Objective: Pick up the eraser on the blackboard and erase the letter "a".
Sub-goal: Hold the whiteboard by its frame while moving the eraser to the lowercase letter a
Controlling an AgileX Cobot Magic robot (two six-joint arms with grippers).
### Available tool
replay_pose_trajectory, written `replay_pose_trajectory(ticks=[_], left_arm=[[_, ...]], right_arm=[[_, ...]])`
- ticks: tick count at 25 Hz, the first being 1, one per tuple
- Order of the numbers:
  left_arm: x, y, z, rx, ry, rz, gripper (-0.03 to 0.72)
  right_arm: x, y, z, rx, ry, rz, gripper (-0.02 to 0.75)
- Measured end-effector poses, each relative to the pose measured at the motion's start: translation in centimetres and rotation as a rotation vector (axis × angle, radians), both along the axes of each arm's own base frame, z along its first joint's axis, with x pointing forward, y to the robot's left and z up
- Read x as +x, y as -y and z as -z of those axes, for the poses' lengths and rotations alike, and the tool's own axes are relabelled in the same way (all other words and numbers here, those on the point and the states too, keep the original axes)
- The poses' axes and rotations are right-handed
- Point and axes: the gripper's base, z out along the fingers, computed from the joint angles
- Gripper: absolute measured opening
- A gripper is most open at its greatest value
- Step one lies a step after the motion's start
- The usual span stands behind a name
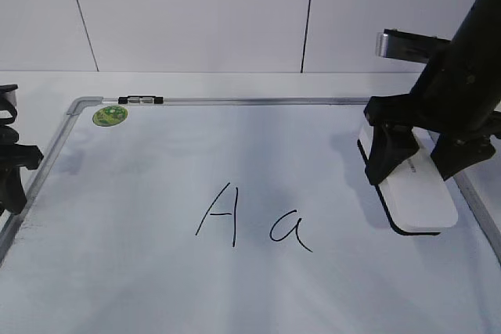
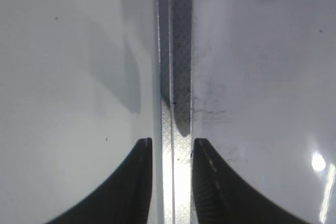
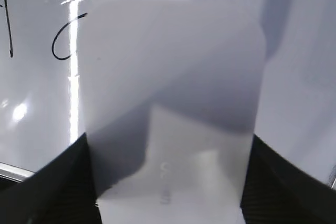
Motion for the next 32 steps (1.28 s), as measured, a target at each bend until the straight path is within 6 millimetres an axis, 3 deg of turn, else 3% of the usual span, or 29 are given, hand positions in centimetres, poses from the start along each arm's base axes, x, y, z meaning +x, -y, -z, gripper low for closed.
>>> replay_pose_trajectory(ticks=[15,21,32], left_arm=[[0.5,-0.1,0.1,0.012,0.048,-0.005,0.169],[0.7,-0.1,1.5,0.013,0.008,-0.005,0.169],[0.8,-0.1,1.6,0.012,0.000,-0.004,0.169]], right_arm=[[0.0,0.0,0.0,0.002,-0.001,0.001,0.536],[0.0,0.0,0.0,0.004,-0.001,0.001,0.536],[0.0,0.0,0.0,0.006,-0.002,0.002,0.536]])
